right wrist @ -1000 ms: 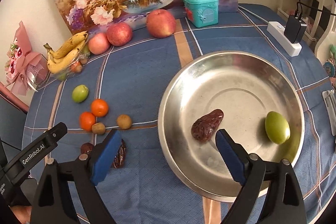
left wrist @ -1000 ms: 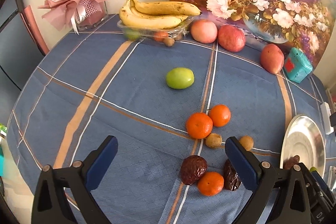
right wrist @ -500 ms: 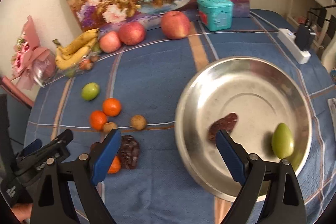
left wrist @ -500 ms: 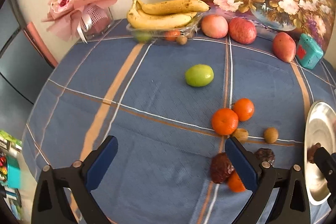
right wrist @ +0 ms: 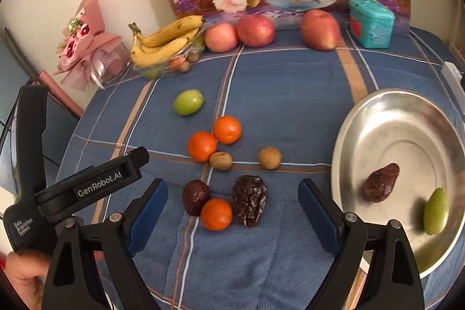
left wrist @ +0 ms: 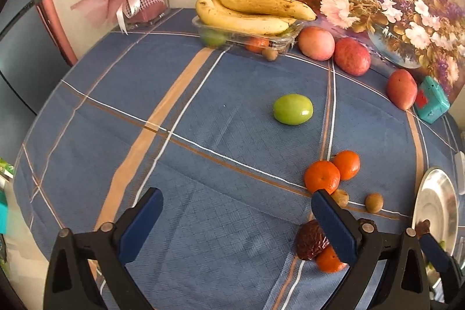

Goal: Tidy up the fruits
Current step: 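Lift both open tools away from the steel plate, then grasp a wrinkled dried date with the right tool while the left tool grasps another date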

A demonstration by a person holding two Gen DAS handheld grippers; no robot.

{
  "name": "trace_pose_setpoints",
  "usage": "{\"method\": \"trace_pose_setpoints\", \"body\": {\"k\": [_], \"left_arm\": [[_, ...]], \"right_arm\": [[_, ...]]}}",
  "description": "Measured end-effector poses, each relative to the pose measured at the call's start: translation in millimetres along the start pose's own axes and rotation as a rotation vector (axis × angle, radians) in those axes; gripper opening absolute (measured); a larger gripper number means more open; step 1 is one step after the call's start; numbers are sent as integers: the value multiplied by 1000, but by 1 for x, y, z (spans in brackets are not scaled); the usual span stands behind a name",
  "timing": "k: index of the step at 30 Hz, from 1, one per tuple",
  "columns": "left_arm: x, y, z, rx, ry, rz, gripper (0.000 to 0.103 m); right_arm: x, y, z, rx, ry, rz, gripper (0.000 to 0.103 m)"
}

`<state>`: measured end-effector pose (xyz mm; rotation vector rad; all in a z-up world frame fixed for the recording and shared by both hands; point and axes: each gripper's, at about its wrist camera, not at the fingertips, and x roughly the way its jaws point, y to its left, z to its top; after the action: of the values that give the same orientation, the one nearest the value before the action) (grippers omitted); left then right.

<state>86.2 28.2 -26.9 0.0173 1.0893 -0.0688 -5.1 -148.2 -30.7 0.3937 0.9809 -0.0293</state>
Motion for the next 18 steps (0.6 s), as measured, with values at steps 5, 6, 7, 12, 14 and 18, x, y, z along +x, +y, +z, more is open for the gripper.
{"method": "trace_pose_setpoints", "body": {"k": [5,6,7,12,14,18], "left_arm": [[3,0,0,-21,28,-101,103],[5,-2,-1,-21,37,-112,103],[8,-3,-2,-20,50,-118,103],[13,-5,-5,-52,69,-192,103],[17,-6,-7,-58,88,-194,103],[29,-9,-13,-75,141,-212,97]], "right_arm": [[6,1,-1,-1,14,24,91],[6,1,-1,4,16,25,91],[7,1,0,9,22,22,91],[8,-2,-1,22,28,33,91],[10,-5,-1,36,33,39,91],[17,-8,-2,43,50,11,89]]}}
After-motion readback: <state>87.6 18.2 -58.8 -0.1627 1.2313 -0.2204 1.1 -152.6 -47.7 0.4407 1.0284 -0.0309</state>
